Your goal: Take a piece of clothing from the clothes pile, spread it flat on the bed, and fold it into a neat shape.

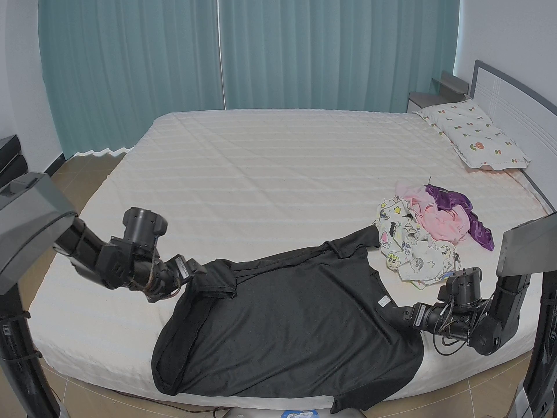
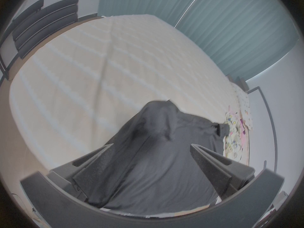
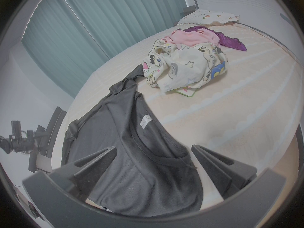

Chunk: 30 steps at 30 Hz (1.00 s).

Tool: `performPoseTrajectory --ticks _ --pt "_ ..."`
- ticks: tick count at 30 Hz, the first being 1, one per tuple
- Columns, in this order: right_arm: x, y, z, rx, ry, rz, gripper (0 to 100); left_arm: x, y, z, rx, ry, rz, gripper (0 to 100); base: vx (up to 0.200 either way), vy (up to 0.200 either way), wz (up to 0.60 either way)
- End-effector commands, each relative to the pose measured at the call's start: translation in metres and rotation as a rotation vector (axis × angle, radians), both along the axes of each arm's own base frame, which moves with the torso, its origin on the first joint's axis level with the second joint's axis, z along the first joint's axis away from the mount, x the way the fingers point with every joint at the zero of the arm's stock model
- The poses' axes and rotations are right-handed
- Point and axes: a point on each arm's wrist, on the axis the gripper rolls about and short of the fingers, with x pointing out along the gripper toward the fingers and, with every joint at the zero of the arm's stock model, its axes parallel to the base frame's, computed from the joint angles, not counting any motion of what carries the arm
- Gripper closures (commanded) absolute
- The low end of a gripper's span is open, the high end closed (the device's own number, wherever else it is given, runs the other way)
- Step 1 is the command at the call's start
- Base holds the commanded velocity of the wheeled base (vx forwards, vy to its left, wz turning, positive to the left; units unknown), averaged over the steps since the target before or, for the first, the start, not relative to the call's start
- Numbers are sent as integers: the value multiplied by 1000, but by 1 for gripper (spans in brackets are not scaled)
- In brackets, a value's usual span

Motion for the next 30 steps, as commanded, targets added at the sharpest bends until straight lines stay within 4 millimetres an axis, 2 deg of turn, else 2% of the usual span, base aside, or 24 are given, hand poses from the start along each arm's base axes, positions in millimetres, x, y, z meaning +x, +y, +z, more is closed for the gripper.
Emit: performPoseTrajectory --ticks 1,5,11,21,25,27,28,30 --pt "2 7 0 20 -6 9 0 47 -56 -56 68 38 10 0 0 0 0" --pt "1 7 -1 19 -1 7 0 52 -69 -54 66 83 9 0 0 0 0" --pt "1 8 -1 19 -1 11 0 57 -86 -62 64 77 3 0 0 0 0" --pt "1 8 -1 17 -2 12 0 59 -86 -64 132 71 39 0 0 0 0" --pt "1 7 -1 16 -2 10 0 61 -82 -70 203 57 40 0 0 0 0" --pt "1 7 -1 16 0 10 0 68 -82 -75 246 39 47 0 0 0 0" --pt "1 7 -1 16 0 10 0 70 -82 -76 250 34 53 100 0 0 0" --pt "1 7 -1 16 1 10 0 75 -80 -76 266 22 73 100 0 0 0"
